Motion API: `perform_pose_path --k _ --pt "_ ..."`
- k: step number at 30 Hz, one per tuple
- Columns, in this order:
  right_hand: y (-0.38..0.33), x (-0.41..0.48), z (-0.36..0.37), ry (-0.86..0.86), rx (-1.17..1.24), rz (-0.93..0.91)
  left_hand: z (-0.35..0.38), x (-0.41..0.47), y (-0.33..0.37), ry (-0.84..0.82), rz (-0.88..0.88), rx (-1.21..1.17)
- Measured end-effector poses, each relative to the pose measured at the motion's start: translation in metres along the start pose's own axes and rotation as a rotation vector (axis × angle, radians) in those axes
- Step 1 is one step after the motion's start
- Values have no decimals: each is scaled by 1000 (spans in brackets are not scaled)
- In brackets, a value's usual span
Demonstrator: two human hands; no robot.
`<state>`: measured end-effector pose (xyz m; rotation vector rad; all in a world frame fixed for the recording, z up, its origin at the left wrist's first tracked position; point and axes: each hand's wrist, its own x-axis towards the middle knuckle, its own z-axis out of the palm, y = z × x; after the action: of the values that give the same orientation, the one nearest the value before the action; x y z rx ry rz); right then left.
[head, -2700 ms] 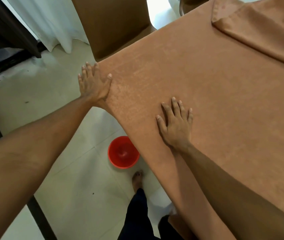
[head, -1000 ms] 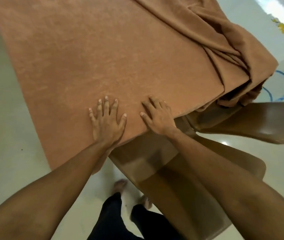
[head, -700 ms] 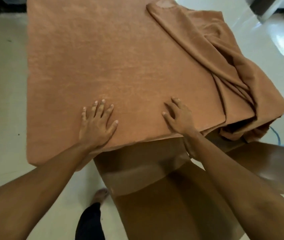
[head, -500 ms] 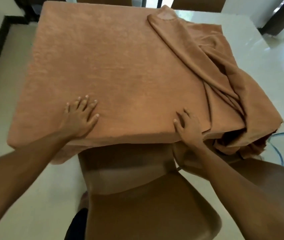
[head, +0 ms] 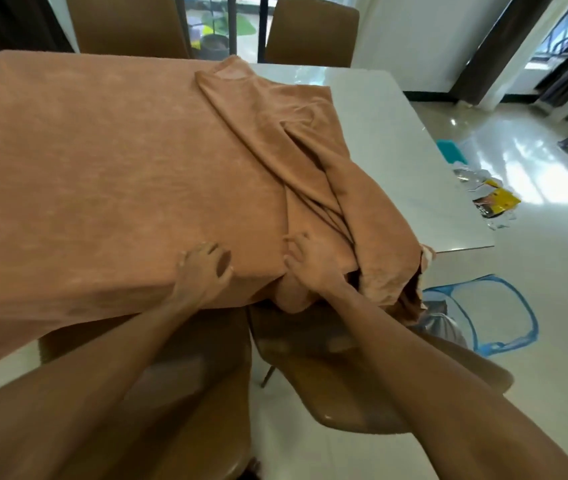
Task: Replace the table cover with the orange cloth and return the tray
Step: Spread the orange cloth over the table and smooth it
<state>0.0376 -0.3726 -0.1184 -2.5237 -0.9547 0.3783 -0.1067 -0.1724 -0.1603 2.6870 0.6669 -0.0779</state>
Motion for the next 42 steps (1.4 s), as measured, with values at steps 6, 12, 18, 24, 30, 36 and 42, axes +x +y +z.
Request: perform_pose_path --k 6,12,18,24,30,36,42 --pt "84 11 -78 144 56 428 30 66 110 51 29 -161" --pt "183 47 -89 222 38 510 55 121 150 74 -107 -147" --pt "211 67 -122 -92 522 423 64 123 154 33 -150 25" --pt "219 81 -131 -320 1071 532 60 122 163 -34 -202 51" --pt "188 91 -133 -546 868 212 56 118 201 236 -388 -298" --pt "219 66 -110 -301 509 23 81 89 233 125 -435 -156" --pt "246 75 -120 -573 218 28 77 75 249 -8 -537 -79"
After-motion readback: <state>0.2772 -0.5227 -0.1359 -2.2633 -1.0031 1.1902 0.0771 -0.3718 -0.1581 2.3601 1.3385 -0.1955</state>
